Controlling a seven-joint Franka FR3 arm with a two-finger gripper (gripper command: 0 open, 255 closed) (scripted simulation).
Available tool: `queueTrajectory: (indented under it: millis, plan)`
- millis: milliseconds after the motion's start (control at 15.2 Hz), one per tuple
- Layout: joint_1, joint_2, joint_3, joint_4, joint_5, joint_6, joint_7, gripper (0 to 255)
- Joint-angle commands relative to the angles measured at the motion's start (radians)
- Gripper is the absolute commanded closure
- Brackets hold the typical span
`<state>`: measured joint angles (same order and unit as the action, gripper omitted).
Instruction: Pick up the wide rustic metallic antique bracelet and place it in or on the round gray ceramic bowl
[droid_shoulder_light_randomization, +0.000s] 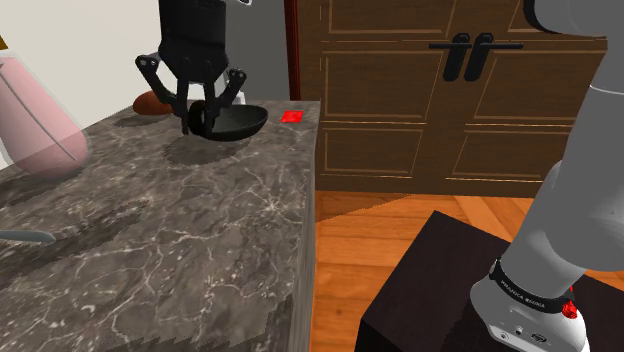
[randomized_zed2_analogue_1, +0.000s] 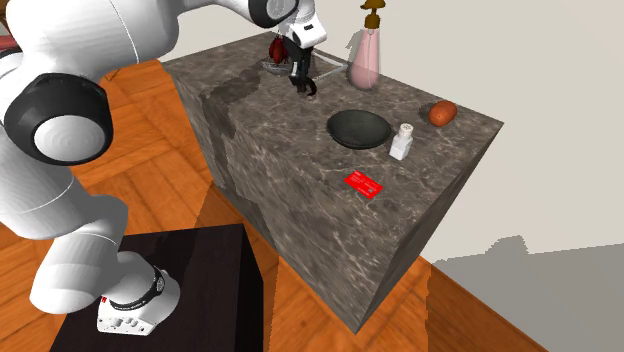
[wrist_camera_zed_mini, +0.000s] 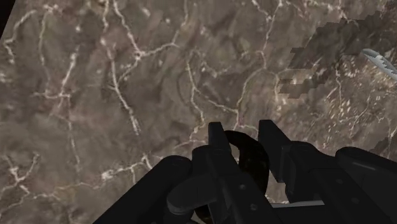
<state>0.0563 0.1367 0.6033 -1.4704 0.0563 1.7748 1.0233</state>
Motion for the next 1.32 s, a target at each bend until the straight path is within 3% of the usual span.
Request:
queueTrajectory:
  millis: [0, 264, 660, 990, 1188, 1254]
  plan:
    - [0.005, 0.010, 0.002, 0.037, -0.007, -0.029, 0.007, 255]
    - [0.015, 0.032, 0.004, 0.114, -0.022, -0.086, 0.020, 255]
    - [-0.026, 0.140, -0.036, 0.254, -0.056, -0.143, -0.075, 255]
    - [-0.034, 0.275, -0.067, 0.449, -0.103, -0.222, -0.144, 255]
    - [-0.010, 0.407, -0.091, 0.661, -0.150, -0.313, -0.186, 255]
    - [-0.023, 0.387, -0.090, 0.614, -0.140, -0.285, -0.189, 255]
